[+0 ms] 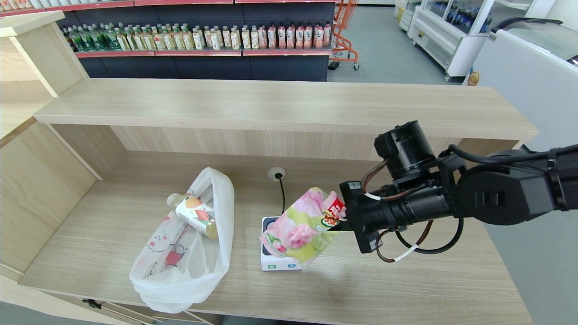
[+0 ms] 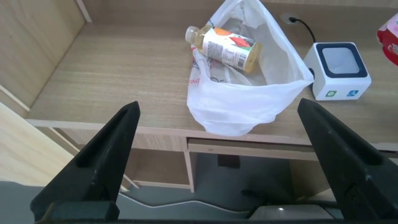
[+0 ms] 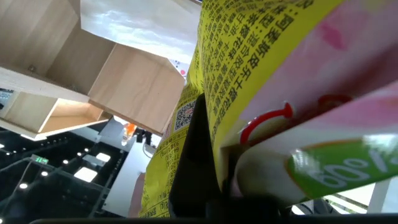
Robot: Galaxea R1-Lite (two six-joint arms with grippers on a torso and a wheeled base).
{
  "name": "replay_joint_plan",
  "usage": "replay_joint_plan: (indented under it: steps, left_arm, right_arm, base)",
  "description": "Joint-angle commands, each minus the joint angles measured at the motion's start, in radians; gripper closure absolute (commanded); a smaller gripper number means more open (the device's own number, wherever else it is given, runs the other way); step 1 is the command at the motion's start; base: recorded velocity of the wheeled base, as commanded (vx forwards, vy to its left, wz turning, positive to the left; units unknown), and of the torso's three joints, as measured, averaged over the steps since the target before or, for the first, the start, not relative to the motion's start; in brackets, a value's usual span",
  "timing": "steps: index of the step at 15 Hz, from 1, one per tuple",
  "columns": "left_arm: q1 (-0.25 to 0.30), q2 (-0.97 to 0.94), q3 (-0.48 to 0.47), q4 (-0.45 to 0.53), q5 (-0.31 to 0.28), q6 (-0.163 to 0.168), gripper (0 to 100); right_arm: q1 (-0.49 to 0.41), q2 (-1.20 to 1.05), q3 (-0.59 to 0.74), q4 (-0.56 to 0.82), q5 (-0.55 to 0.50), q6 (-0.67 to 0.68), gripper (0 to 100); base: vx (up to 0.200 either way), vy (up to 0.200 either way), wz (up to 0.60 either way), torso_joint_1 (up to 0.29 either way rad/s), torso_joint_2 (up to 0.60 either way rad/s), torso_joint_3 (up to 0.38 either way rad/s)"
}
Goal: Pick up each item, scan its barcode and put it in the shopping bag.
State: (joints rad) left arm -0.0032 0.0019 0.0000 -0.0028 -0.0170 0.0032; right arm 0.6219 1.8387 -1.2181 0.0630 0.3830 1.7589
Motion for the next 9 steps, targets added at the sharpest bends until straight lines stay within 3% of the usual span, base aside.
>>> replay_joint_plan:
  steps: [1, 9]
  left_arm:
    - [0.000, 0.000, 0.000, 0.000, 0.000, 0.000, 0]
    - [0.000, 0.000, 0.000, 0.000, 0.000, 0.001, 0]
  right_arm:
    - [0.002, 0.014, -0.001, 0.000, 0.005, -0.003, 100]
    - [0.035, -0.007, 0.167, -0.267, 0.031, -0.050, 100]
  base:
    - [0.000, 0.000, 0.00, 0.000, 0.00, 0.000]
    - [0.000, 0.000, 0.00, 0.000, 0.00, 0.000]
